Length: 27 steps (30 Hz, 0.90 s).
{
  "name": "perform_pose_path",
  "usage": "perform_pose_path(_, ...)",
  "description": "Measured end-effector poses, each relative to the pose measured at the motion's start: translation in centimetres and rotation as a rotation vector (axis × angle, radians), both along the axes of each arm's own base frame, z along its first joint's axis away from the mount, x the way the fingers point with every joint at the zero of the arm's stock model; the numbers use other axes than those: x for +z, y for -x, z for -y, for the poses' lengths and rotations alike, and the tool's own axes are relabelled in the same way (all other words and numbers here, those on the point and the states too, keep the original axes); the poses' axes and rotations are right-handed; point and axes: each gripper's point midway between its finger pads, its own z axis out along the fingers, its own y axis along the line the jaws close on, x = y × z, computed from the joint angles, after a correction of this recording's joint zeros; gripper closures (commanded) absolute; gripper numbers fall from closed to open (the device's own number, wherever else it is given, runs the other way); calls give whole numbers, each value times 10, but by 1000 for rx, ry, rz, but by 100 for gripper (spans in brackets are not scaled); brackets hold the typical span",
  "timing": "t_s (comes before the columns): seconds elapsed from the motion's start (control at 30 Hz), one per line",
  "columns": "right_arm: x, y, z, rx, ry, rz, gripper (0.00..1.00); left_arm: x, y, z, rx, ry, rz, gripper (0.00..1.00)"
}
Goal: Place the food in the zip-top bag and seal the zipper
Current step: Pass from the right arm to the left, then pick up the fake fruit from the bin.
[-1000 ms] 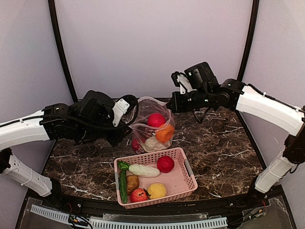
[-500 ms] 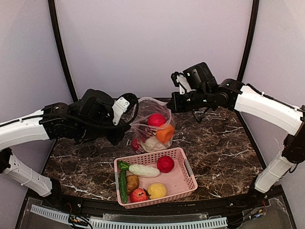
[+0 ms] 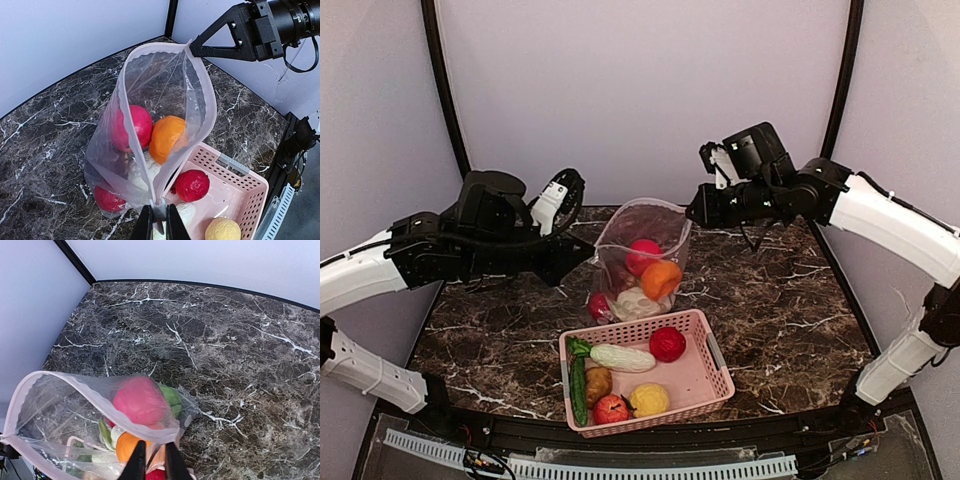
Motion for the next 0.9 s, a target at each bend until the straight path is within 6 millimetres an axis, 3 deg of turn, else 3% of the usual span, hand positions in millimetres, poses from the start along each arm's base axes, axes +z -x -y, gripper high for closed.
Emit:
perform_pose_path(0.13,7,5,4,6,-16,5,36,-7,2,2,-9,25,-41,99)
perform_pose_path(0.23,16,13,9,23,-30,21,22,-10,6,0,-16,45,-62,99)
perform_pose_path(0.43,42,45,28,93,-94,90,14,-6,10,-8,-10,92,-86,99)
perform_pose_path(0.6,45,89,33,199,-147,133,21,-7,10,-7,-18,112,-117,99)
perform_pose_path(0.73,16,119,23,271,-145,89,21,-9,8,-7,-11,130,-135,99)
perform_pose_path(0.9,-57,166,-1,369,-64,-51,21,-11,4,-8,3,149,-151,99)
